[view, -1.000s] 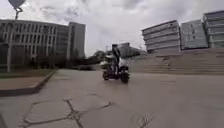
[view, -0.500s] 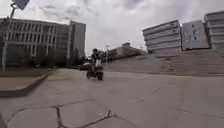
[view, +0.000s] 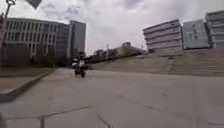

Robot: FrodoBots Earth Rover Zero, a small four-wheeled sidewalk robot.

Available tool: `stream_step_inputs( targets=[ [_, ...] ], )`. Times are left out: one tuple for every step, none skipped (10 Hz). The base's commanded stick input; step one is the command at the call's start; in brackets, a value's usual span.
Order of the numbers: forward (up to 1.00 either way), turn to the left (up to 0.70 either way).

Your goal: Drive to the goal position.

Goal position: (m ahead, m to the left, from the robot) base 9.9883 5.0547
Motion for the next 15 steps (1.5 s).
stream_step_inputs(
  targets=[
    [0.70,0.02],
    [0.70,0.01],
    [0.70,0.02],
    [0.70,0.01],
    [0.70,0.01],
    [0.70,0.02],
    [0.70,0.06],
    [0.70,0.09],
    [0.70,0.11],
    [0.70,0.08],
    [0.70,0.03],
    [0.70,0.02],
    [0.70,0.02],
    [0.70,0.02],
    [0.70,0.02]
  ],
)
